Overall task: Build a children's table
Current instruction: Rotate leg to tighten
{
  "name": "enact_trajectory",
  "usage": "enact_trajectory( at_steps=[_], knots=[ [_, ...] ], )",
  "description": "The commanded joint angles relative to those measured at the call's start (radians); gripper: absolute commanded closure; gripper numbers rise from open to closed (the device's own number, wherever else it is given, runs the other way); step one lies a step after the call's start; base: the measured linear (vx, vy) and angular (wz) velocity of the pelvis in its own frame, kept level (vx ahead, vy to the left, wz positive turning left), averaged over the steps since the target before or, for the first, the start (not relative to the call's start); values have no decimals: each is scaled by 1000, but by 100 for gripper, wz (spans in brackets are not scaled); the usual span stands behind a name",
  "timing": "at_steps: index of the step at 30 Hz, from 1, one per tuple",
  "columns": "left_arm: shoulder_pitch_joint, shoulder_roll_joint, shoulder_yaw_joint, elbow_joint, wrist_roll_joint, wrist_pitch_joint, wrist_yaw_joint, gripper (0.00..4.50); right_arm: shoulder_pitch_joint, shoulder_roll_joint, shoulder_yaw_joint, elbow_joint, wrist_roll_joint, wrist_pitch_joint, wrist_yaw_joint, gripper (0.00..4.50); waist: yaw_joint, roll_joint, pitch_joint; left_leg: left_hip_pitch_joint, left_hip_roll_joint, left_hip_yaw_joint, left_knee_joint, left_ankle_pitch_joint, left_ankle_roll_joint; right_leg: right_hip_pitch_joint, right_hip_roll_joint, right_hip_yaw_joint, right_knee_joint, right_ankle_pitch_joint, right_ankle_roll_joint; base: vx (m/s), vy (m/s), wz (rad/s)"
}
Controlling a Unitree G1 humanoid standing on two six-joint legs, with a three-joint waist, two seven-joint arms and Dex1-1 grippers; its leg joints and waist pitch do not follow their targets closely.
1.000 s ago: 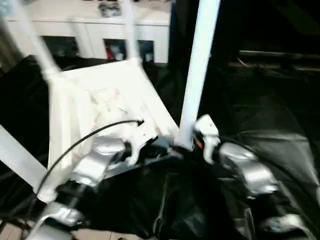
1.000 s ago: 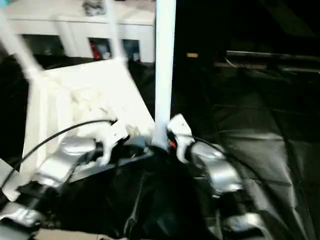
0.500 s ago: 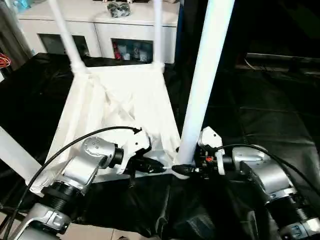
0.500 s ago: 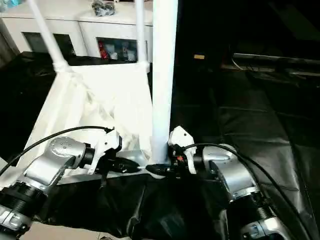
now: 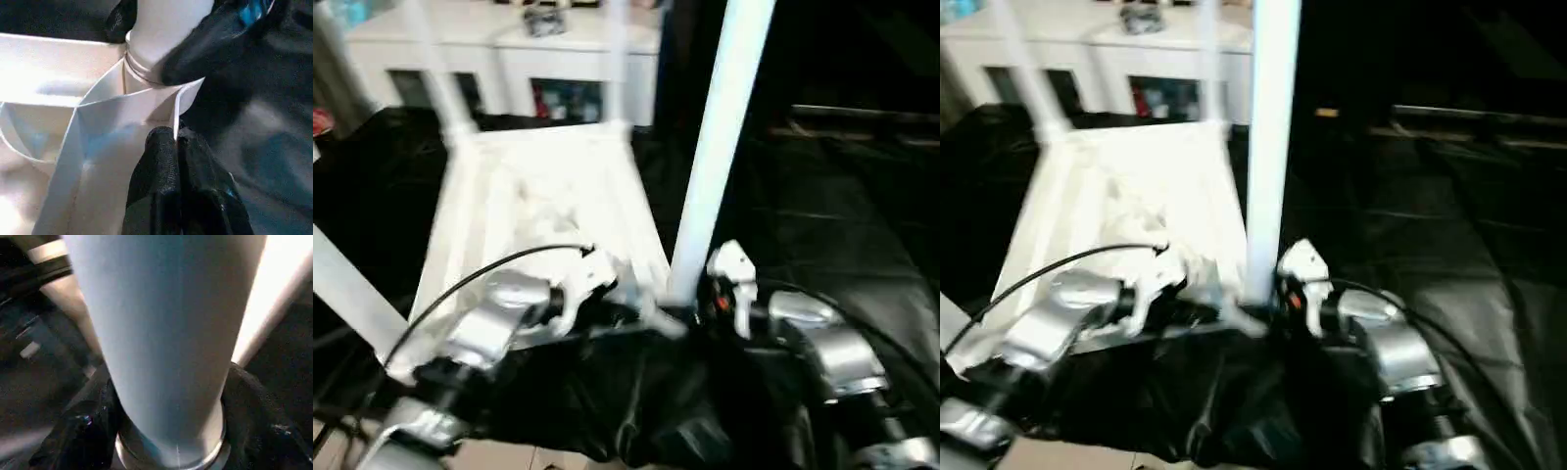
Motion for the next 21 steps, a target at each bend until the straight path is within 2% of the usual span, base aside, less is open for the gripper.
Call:
enact_trajectory(
  at_steps=[1, 2, 3, 6, 9, 10, 13, 15, 17, 18, 19, 20, 21],
  knots=[
    [-57, -62, 15, -4, 10, 3, 128, 450, -21, 88, 61, 37, -13, -4, -80, 194, -9, -3, -65, 11, 55, -35, -76, -244, 17, 45, -97, 54, -102, -484, -126, 0, 0, 0],
    [-57, -62, 15, -4, 10, 3, 128, 450, -21, 88, 61, 37, -13, -4, -80, 194, -12, -4, -64, 12, 56, -35, -76, -248, 18, 42, -97, 55, -104, -486, -125, 0, 0, 0],
    [-63, -91, 23, 3, 20, 15, 186, 450, -36, 136, 44, 66, -32, 9, -176, 194, -15, -3, -64, 10, 55, -35, -75, -245, 22, 43, -98, 55, -105, -487, -124, 0, 0, 0],
    [-65, -137, 23, 4, 46, 22, 257, 450, -59, 219, 29, 103, -55, 45, -305, 194, -30, -4, -65, 9, 55, -38, -77, -248, 20, 40, -96, 53, -105, -482, -127, 0, 0, 0],
    [-61, -147, 15, -8, 48, 22, 258, 450, -58, 241, 43, 98, -53, 28, -295, 194, -32, -4, -68, 5, 56, -36, -76, -236, 36, 43, -97, 58, -100, -434, -136, 0, 0, 0],
    [-58, -148, 12, -12, 46, 18, 251, 450, -56, 248, 42, 94, -45, 24, -283, 138, -33, -3, -68, 4, 56, -36, -76, -230, 39, 44, -96, 58, -98, -418, -140, 0, 0, 0],
    [-51, -150, 6, -24, 33, 16, 232, 450, -53, 260, 36, 81, -22, 13, -263, 118, -32, -3, -71, 0, 58, -34, -76, -199, 52, 48, -98, 62, -87, -339, -172, 0, 0, 0],
    [-35, -131, -3, -49, 20, 5, 181, 450, -49, 239, 33, 54, -10, 29, -223, 95, -30, -3, -72, 0, 59, -33, -75, -184, 58, 50, -98, 62, -84, -314, -180, 0, 0, 0],
    [-24, -115, -7, -62, 10, -10, 142, 450, -44, 216, 35, 34, 1, 39, -180, 79, -31, -4, -72, -6, 61, -35, -77, -165, 67, 55, -96, 62, -77, -275, -189, 0, 0, 0],
    [-11, -91, -11, -79, -2, -17, 97, 450, -36, 175, 46, 5, 20, 57, -111, 59, -30, -4, -74, -4, 60, -33, -74, -162, 74, 55, -98, 63, -77, -262, -191, 0, 0, 0],
    [-6, -81, -14, -85, -7, -22, 78, 450, -32, 156, 53, -8, 27, 65, -80, 59, -27, -3, -77, -2, 60, -32, -71, -144, 83, 56, -98, 64, -73, -229, -203, 0, 0, 0],
    [-5, -78, -14, -87, -8, -23, 74, 450, -32, 151, 54, -11, 29, 67, -72, 48, -26, -2, -76, -2, 61, -32, -72, -137, 88, 55, -98, 64, -71, -217, -208, 0, 0, 0],
    [6, -54, -19, -105, -24, -14, 26, 450, -22, 105, 74, -41, 35, 88, -8, 39, -22, 0, -76, 1, 63, -30, -71, -131, 92, 53, -96, 64, -70, -202, -216, 0, 0, 0]
  ],
)
